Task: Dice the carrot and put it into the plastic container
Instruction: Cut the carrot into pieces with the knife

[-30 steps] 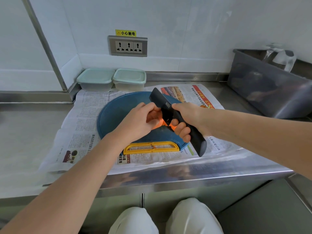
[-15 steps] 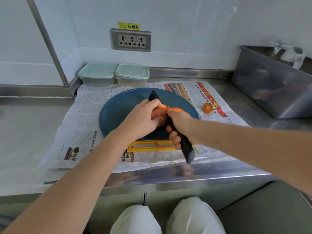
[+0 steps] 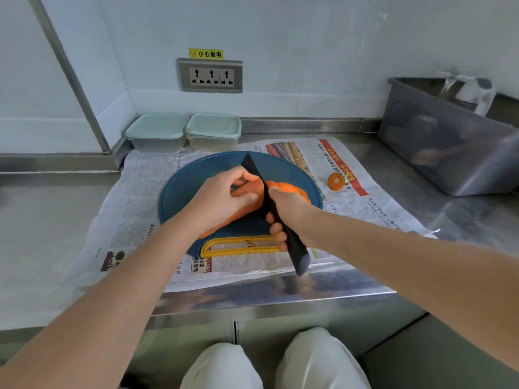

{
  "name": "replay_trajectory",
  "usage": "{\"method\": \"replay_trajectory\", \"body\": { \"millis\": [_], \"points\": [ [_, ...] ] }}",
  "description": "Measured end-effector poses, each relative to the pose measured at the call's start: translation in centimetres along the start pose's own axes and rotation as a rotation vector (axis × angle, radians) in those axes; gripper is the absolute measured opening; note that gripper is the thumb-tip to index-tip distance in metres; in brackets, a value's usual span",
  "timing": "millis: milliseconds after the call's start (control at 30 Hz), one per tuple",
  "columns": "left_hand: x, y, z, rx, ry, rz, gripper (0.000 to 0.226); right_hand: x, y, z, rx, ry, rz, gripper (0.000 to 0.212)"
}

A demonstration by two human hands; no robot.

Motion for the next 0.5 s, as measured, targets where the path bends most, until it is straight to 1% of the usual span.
{"method": "replay_trajectory", "body": {
  "millis": [133,300,500],
  "points": [
    [-0.3,0.2,-0.2,-0.010,-0.043,-0.032,0.028,0.5,0.9,1.2,0.049,-0.032,0.047,0.056],
    [-0.5,0.4,-0.3,-0.012,-0.071,-0.027,0.024,1.7,2.4,3.0,0.114,-0.065,0.072,0.055],
    [-0.5,0.4,-0.3,-0.014,-0.130,-0.007,0.030,2.6,3.5,4.0,0.147,-0.056,0.089,0.056]
  ]
}}
Point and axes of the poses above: each hand's wrist, its own y-axis away from the middle knuckle, its own z-axis out of the back of the hand, x = y × z, the point moved 2 cm from there along -y, towards the middle knuckle, and after that the axes turned 8 degrees about z, right-handed, at the moved point
